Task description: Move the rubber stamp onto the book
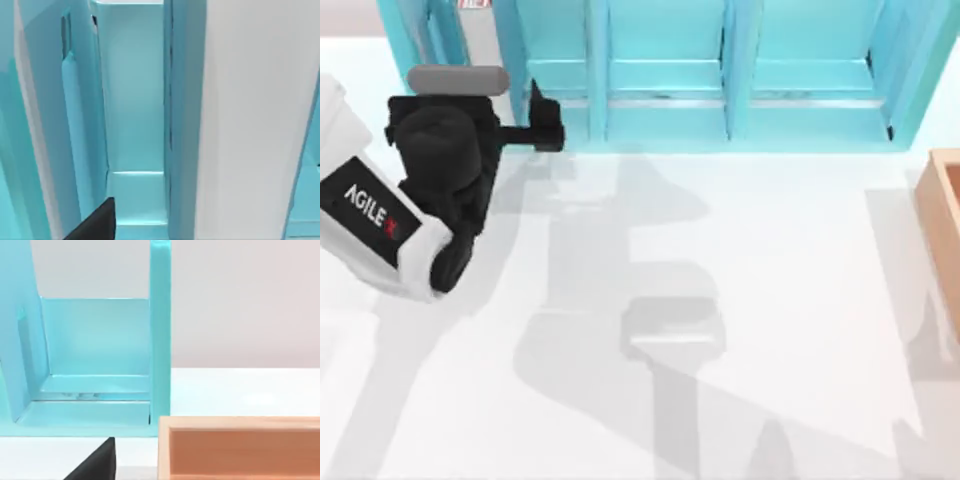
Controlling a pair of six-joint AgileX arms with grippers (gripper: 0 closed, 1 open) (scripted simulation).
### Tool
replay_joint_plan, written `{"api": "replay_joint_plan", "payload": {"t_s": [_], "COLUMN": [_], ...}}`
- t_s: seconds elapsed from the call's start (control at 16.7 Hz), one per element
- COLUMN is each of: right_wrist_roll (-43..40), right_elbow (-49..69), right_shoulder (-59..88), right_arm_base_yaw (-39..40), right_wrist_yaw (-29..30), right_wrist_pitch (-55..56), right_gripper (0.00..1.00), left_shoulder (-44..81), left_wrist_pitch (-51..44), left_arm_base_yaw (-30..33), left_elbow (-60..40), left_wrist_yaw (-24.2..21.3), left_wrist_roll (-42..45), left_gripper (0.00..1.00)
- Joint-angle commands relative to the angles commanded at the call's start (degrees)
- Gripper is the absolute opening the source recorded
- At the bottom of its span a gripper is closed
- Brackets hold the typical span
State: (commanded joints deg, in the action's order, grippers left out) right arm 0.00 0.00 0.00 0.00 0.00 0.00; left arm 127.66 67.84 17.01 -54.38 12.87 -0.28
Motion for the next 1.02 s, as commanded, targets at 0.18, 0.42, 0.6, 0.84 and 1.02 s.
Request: {"api": "replay_joint_plan", "payload": {"t_s": [0.18,0.42,0.6,0.84,1.02], "right_wrist_roll": [0.0,0.0,0.0,0.0,0.0], "right_elbow": [0.0,0.0,0.0,0.0,0.0], "right_shoulder": [0.0,0.0,0.0,0.0,0.0], "right_arm_base_yaw": [0.0,0.0,0.0,0.0,0.0], "right_wrist_yaw": [0.0,0.0,0.0,0.0,0.0], "right_wrist_pitch": [0.0,0.0,0.0,0.0,0.0], "right_gripper": [1.00,1.00,1.00,1.00,1.00], "left_shoulder": [4.3,7.2,7.2,7.2,7.2], "left_wrist_pitch": [-4.1,-7.3,-7.3,-7.3,-7.3], "left_arm_base_yaw": [-1.0,-1.8,-1.8,-1.8,-1.8], "left_elbow": [-8.5,-14.5,-14.5,-14.5,-14.5], "left_wrist_yaw": [-1.0,-1.9,-1.9,-1.9,-1.9], "left_wrist_roll": [0.1,0.1,0.1,0.1,0.1], "left_gripper": [1.00,1.00,1.00,0.77,0.55]}}
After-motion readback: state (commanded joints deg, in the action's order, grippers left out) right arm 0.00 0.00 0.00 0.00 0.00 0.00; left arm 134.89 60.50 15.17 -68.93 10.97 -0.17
